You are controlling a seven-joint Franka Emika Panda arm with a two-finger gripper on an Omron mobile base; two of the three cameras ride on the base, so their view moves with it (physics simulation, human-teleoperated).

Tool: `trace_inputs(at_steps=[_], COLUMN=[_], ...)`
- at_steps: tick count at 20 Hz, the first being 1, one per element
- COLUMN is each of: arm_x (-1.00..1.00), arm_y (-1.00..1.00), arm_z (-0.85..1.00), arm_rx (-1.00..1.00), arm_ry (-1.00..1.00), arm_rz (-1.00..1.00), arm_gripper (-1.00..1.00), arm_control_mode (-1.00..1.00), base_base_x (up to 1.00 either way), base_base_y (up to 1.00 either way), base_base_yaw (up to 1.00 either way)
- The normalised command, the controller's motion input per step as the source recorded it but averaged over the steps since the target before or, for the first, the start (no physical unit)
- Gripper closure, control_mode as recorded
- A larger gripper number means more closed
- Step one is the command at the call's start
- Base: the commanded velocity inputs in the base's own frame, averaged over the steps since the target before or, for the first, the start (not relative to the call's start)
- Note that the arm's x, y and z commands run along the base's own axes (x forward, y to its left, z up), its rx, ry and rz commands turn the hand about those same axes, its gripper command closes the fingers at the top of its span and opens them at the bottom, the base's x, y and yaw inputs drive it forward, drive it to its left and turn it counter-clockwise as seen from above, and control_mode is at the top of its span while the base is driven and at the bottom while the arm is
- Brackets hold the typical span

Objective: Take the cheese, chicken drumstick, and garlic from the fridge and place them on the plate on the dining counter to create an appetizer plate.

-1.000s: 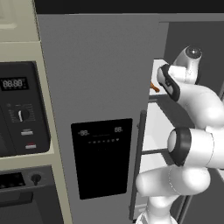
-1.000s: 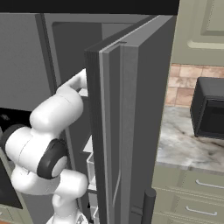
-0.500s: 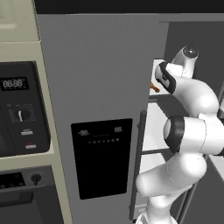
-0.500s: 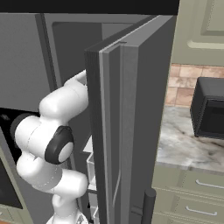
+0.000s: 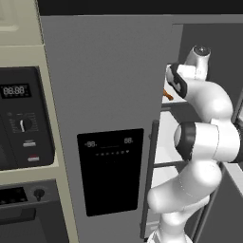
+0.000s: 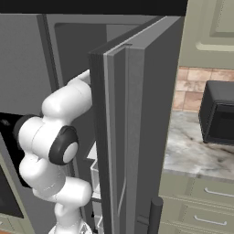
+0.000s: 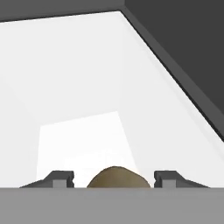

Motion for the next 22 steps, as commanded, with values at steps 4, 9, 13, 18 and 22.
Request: trace_inputs(at_steps=[4, 9, 13, 18, 22], arm_x=[0.00, -0.19, -0.74, -0.92, -1.00], arm_y=[0.00, -0.07, -0.01, 0.00, 0.22], arm_z=[-0.19, -0.25, -0.75, -0.15, 0.08], arm_rx=[0.00, 0.00, 0.00, 0.00, 0.00], arm_ry=[0.03, -0.04, -0.16, -0.11, 0.00], arm_rz=[0.00, 0.00, -0.01, 0.00, 0.00], arm_gripper=[1.00, 1.00, 1.00, 1.00, 1.00], arm_control_mode=[-1.00, -1.00, -1.00, -1.00, -1.00], base_base_x=[0.00, 0.00, 0.00, 0.00, 0.00], base_base_y=[0.00, 0.00, 0.00, 0.00, 0.00], base_base_yaw=[0.00, 0.00, 0.00, 0.00, 0.00])
